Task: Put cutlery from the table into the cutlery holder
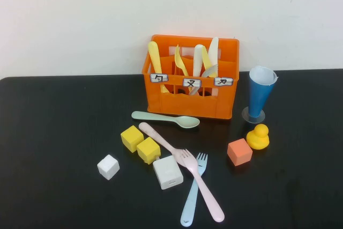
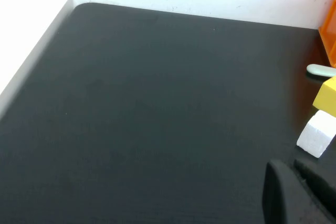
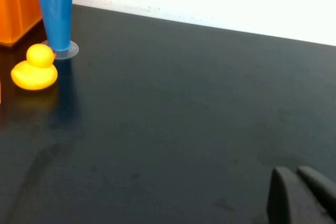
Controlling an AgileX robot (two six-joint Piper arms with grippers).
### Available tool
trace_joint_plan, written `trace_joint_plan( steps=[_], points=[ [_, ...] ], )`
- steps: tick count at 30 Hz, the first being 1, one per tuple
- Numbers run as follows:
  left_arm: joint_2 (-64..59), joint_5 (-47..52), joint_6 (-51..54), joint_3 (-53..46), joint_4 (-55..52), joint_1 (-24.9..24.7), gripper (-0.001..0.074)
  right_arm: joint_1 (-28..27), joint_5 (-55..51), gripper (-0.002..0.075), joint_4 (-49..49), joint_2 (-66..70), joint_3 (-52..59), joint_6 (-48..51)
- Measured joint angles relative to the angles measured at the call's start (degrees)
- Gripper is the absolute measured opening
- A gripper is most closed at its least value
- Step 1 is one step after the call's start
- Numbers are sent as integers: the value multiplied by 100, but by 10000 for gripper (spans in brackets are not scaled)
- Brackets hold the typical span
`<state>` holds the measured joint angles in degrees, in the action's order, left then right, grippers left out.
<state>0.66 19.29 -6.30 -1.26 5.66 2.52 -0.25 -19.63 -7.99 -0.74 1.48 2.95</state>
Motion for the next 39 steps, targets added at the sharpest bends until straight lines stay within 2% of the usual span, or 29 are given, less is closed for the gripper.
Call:
trace_joint_plan(
  steps=[14,19,22,28,31,39],
  points=[
    [0,0,0,0,0,0,-1,0,0,-3,0,0,0,0],
    [0,-25,0,0,319,0,-1,0,0,-3,0,0,0,0],
    [0,-149,-62,-21,1043,0,-1,0,0,-3,0,0,0,0],
    [0,-851,-515,-33,3734,0,-1,0,0,-3,0,0,0,0],
    [0,-1063,-584,-33,4190,0,-1,0,0,-3,0,0,0,0],
    [0,-1074,-460,-33,4548,0,-1,0,0,-3,0,0,0,0]
  ],
)
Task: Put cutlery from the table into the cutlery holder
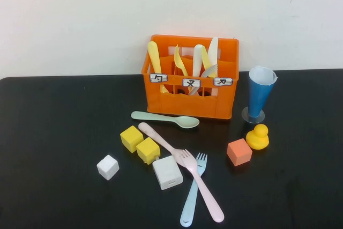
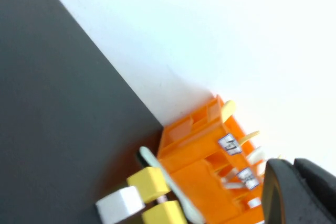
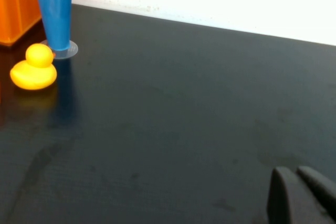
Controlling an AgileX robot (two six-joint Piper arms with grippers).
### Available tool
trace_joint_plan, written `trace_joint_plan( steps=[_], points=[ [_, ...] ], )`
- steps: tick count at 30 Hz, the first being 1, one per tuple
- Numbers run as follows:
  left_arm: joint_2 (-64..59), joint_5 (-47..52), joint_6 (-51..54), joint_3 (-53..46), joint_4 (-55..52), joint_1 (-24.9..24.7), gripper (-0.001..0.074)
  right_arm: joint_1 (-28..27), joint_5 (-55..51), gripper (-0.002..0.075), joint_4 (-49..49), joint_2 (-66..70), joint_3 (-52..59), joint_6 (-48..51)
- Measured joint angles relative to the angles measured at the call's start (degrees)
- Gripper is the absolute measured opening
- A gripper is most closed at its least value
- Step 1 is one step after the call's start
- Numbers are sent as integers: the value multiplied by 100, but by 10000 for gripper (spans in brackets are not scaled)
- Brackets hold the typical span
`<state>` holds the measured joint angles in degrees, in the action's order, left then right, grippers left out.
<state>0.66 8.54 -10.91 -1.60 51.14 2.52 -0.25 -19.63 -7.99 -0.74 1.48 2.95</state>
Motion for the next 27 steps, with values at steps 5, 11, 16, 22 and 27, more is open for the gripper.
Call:
trace_joint_plan(
  steps=[5,11,16,22,27],
  points=[
    [-81,639,1137,386,-156,0,-1,0,0,-3,0,0,0,0],
    [-1378,2157,2031,1828,-1540,0,-1,0,0,-3,0,0,0,0],
    [-2880,3384,2621,3131,-2680,0,-1,0,0,-3,0,0,0,0],
    [-4708,4322,3335,4414,-2951,-13,-1,0,0,-3,0,0,0,0],
    [-6018,4497,3764,5100,-2728,-747,-1,0,0,-3,0,0,0,0]
  ],
)
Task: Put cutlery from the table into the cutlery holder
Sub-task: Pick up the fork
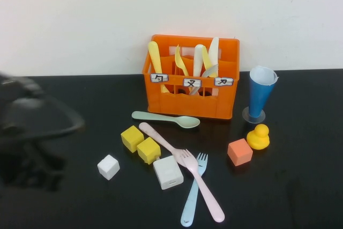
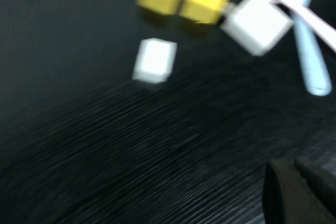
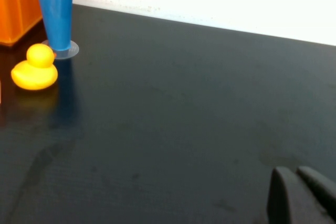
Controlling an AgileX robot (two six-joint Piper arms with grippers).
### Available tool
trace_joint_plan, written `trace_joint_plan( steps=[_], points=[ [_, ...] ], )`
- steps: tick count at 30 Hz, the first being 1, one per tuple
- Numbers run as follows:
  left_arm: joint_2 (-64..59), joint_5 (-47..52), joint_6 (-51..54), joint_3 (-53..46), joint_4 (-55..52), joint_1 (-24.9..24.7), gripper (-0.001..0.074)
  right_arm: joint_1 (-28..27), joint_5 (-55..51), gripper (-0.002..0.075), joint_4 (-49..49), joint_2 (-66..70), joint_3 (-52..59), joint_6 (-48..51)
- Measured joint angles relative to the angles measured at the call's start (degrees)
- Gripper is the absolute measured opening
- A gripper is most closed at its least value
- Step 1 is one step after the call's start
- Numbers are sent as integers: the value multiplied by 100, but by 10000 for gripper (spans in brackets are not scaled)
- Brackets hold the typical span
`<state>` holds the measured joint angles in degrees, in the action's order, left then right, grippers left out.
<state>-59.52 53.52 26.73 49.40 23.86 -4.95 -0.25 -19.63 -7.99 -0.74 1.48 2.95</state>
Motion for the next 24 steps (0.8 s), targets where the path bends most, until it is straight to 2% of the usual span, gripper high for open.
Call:
trace_joint_plan(
  steps=[8,12,14,21,24],
  points=[
    [-1823,-418,-327,865,4,-2014,-1,0,0,-3,0,0,0,0],
    [-2758,-600,-806,1374,-324,-2707,20,0,0,-3,0,0,0,0],
    [-3232,-574,-1133,1701,-458,-2921,71,0,0,-3,0,0,0,0],
    [-4802,-504,-2362,2812,-593,-3199,353,0,0,-3,0,0,0,0],
    [-5248,-515,-3032,3199,-759,-3242,407,0,0,-3,0,0,0,0]
  ],
)
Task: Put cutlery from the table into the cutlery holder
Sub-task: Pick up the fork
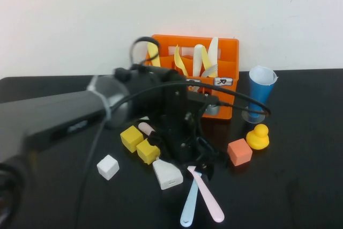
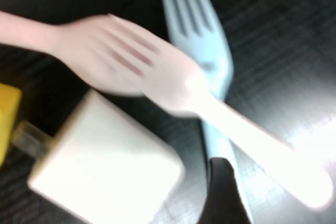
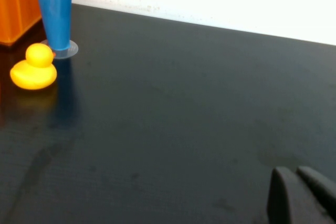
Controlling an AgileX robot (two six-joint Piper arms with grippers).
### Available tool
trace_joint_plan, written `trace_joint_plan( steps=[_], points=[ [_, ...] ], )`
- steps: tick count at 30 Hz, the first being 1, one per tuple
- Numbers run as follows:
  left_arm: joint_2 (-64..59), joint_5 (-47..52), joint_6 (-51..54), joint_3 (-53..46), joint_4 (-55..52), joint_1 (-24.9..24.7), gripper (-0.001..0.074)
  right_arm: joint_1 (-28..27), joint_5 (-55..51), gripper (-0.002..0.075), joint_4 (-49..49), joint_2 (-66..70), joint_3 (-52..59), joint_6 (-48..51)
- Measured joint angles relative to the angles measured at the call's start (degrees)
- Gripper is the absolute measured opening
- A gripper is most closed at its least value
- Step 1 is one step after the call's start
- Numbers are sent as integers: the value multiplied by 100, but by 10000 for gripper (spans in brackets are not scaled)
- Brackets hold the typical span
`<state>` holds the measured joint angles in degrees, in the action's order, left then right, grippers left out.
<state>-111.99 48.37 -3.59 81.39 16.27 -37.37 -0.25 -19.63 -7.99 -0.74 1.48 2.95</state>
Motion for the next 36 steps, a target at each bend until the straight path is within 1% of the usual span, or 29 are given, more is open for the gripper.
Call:
trace_joint_plan(
  steps=[4,7,12,17,21,23,25,29,32,36],
  points=[
    [-416,-201,-867,314,-375,-35,421,0,0,-3,0,0,0,0],
    [-572,-466,-1326,382,-530,-85,423,0,0,-3,0,0,0,0],
    [-768,-633,-1839,425,-739,-130,423,0,0,-3,0,0,0,0],
    [-943,-503,-2164,425,-815,-130,423,0,0,-3,0,0,0,0],
    [-940,-375,-2202,425,-839,-130,420,0,0,-3,0,0,0,0],
    [-940,-282,-2202,425,-883,-135,401,0,0,-3,0,0,0,0],
    [-940,-156,-2135,425,-940,-160,365,0,0,-3,0,0,0,0],
    [-940,52,-1630,425,-1037,-283,323,0,0,-3,0,0,0,0],
    [-867,124,-1294,425,-1067,-418,314,0,0,-3,0,0,0,0],
    [-794,160,-1137,425,-1114,-531,313,0,0,-3,0,0,0,0]
  ],
)
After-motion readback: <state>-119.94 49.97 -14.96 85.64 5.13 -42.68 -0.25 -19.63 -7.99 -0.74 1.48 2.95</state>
